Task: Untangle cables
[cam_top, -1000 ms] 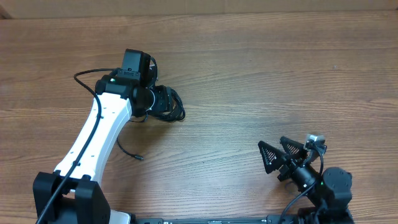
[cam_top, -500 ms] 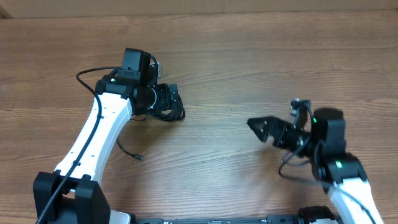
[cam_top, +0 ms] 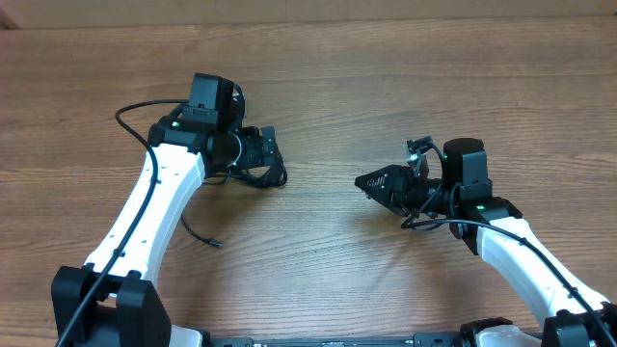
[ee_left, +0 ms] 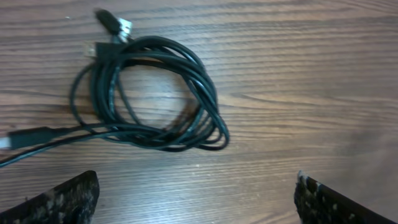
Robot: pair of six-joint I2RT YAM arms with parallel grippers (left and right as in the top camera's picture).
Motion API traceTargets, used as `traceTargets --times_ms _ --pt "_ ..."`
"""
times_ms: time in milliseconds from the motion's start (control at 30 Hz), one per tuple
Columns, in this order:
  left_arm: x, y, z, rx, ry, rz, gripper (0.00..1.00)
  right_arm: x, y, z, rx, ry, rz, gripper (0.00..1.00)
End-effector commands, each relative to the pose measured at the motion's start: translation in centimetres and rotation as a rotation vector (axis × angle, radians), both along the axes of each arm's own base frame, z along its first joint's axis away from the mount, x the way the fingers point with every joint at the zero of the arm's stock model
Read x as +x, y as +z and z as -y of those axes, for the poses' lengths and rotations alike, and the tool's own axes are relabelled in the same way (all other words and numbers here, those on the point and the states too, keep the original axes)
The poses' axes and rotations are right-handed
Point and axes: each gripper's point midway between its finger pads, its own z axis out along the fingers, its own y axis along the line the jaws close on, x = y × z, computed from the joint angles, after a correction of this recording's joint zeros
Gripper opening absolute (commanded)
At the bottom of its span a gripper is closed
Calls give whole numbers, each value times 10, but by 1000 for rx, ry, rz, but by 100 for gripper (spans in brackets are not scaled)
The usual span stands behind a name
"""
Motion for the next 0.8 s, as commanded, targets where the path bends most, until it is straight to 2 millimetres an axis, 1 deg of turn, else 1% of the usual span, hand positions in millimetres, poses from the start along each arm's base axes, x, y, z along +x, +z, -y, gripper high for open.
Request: traceTargets --times_ms 0,33,67,100,133,200,333,433,500,600,667,767 --pt "11 0 -17 115 23 54 100 15 4 6 -47 -53 43 44" --pt "14 0 -19 125 29 65 100 15 3 6 -56 -52 55 45" --pt "18 2 -22 139 37 81 100 16 3 6 -64 -42 74 55" --pt "22 4 -24 153 46 101 100 16 3 7 -72 -37 87 75" --pt "26 6 -26 162 37 123 100 18 2 8 -83 -47 91 83" --pt "34 10 -29 167 28 159 100 23 -2 13 -116 -81 97 90" --pt "47 15 -45 162 75 200 100 38 -6 26 -186 -160 133 96" --pt "53 13 -54 159 99 207 99 39 -5 25 -188 -163 140 99" --pt "54 9 -55 153 97 197 98 36 -8 24 -192 -155 127 100" --pt "57 -9 -49 156 30 169 93 29 -13 20 -199 -136 100 100" --pt "58 -24 -45 151 -13 143 93 25 -15 18 -205 -127 87 100" --pt "58 -45 -42 148 -34 98 99 23 -17 16 -213 -121 77 100"
